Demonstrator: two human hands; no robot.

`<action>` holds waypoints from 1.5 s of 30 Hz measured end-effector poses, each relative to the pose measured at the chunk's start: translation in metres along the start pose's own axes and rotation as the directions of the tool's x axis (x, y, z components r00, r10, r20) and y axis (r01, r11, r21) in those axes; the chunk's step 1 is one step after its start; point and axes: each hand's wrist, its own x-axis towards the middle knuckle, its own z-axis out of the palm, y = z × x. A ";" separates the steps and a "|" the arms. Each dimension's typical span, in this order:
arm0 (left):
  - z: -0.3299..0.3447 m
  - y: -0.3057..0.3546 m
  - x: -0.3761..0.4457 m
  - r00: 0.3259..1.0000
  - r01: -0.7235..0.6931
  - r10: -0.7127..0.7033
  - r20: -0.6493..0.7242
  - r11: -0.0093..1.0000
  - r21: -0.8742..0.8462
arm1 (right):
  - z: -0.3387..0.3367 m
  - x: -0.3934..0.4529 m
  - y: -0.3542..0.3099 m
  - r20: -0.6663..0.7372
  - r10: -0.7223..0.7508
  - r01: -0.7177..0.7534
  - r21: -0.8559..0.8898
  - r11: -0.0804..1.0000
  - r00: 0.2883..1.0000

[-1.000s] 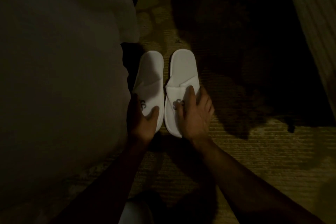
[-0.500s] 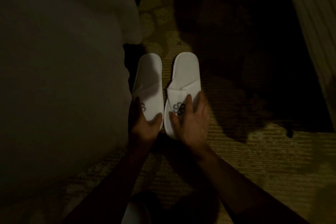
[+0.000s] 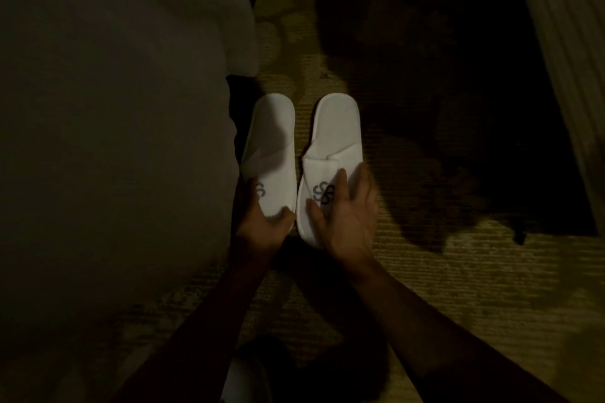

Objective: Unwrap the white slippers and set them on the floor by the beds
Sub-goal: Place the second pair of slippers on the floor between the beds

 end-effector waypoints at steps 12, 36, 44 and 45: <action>-0.006 0.014 0.032 0.975 -0.218 0.191 0.109 0.909 0.354 | -0.007 0.016 0.002 -0.009 -0.007 0.007 -0.065 0.998 1.000; -0.006 -0.008 0.022 0.960 -0.275 0.251 0.121 0.926 0.258 | -0.002 -0.003 0.005 -0.023 -0.045 0.044 -0.054 0.998 0.999; -0.005 -0.004 -0.016 0.964 -0.250 0.266 -0.009 0.915 0.317 | 0.002 -0.002 0.008 -0.033 -0.047 0.046 -0.043 0.998 0.998; -0.003 -0.002 -0.028 0.945 -0.285 0.322 -0.065 0.902 0.324 | 0.002 -0.002 0.008 -0.033 -0.051 0.050 -0.027 0.998 0.998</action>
